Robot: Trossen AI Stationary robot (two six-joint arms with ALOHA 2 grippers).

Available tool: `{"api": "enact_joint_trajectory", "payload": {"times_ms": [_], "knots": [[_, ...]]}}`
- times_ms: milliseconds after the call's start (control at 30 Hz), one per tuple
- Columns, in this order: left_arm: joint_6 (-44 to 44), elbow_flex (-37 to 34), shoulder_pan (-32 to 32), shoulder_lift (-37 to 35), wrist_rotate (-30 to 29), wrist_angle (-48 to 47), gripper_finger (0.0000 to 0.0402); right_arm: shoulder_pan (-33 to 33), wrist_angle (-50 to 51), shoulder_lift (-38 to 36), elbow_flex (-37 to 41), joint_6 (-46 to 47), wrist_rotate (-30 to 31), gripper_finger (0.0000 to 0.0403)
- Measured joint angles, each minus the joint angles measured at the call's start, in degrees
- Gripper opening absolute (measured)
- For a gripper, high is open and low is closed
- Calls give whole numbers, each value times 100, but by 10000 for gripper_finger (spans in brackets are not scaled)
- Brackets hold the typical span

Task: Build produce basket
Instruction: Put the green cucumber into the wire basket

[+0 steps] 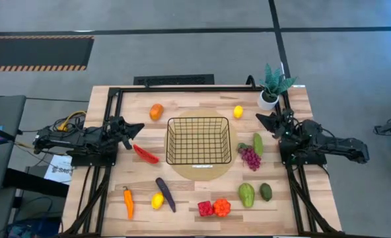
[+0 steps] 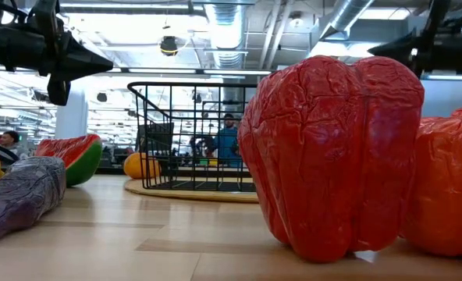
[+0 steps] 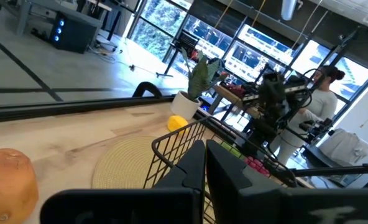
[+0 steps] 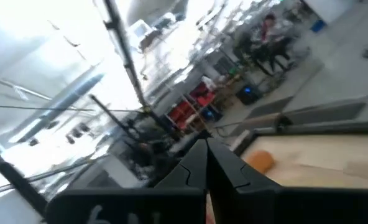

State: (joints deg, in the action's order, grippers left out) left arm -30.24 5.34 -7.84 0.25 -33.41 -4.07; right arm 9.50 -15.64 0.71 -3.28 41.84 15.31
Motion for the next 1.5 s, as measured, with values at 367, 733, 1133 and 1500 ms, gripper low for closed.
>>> {"api": "enact_joint_trajectory", "payload": {"times_ms": [367,733,1133,1500], "knots": [[1,2,0,0,103,0,0,2,3473,705,-2728,-562,354,75],[2,2,0,0,107,-8,0,2,6567,2524,-4976,-142,521,167],[2,7,0,1,107,-64,0,2,8220,3823,-5878,489,266,178],[2,7,0,0,107,-71,0,2,9028,4557,-5929,1175,-171,192]]}}
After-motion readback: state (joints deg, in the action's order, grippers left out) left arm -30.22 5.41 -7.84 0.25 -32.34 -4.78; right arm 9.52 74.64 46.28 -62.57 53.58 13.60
